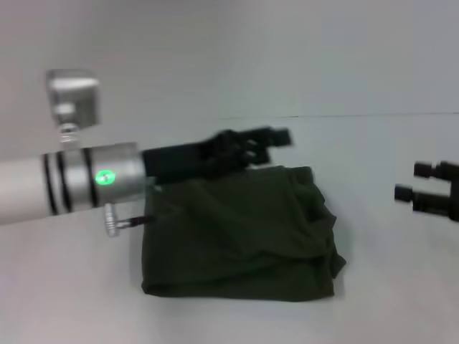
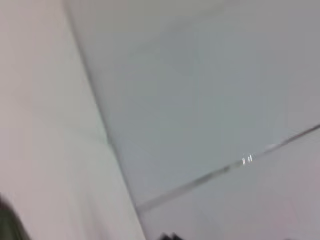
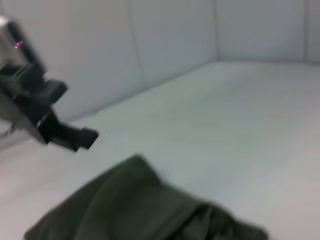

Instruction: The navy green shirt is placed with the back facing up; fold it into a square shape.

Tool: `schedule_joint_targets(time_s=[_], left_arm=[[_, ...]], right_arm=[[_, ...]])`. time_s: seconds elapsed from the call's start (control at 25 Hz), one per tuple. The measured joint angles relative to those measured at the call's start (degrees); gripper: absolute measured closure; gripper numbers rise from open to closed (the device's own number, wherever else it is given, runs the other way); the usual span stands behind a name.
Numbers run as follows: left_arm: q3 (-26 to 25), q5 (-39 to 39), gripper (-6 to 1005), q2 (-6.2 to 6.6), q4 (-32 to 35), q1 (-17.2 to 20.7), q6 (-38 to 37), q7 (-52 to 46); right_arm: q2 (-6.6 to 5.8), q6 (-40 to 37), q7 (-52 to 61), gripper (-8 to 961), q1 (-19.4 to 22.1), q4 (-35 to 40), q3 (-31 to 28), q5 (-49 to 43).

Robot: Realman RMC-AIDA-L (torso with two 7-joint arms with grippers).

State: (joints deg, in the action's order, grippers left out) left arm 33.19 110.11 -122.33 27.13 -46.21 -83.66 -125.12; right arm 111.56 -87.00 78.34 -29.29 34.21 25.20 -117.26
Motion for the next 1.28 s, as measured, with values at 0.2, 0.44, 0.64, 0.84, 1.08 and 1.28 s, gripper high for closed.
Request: schedule_joint_targets(time_s=[0.2,0.44,0.64,0.84,1.08,1.28], left_arm=[[-0.1,-7.27,281,0.48,-0.32,5.78,3.17,18.02],[-1.95,-13.36,143,0.05,0.07,10.0,6.46,28.33],[-3.05,-13.43,94,0.39,0.08,10.41,7.03,28.94],[-3.04,-13.46,94,0.43,0.1,10.44,7.11,29.01],[-3.04,-13.53,95,0.13,-0.34,11.03,7.29,28.79],[-3.04,-13.69,95,0.01,-0.39,11.42,6.79,28.56]], right_arm=[[1.96,0.32,0.24,137,-2.82,-0.2,1.57,2.94],[5.7,7.72,-0.41,137,-8.56,-1.56,12.66,2.64],[7.54,17.13,-0.64,138,-9.41,-3.01,23.3,2.36],[7.37,21.33,-0.78,139,-7.58,-3.49,26.46,-0.44],[6.91,16.73,-0.64,141,-5.7,0.1,25.19,-1.83],[6.55,11.46,-0.99,142,-5.99,2.57,18.86,5.29]])
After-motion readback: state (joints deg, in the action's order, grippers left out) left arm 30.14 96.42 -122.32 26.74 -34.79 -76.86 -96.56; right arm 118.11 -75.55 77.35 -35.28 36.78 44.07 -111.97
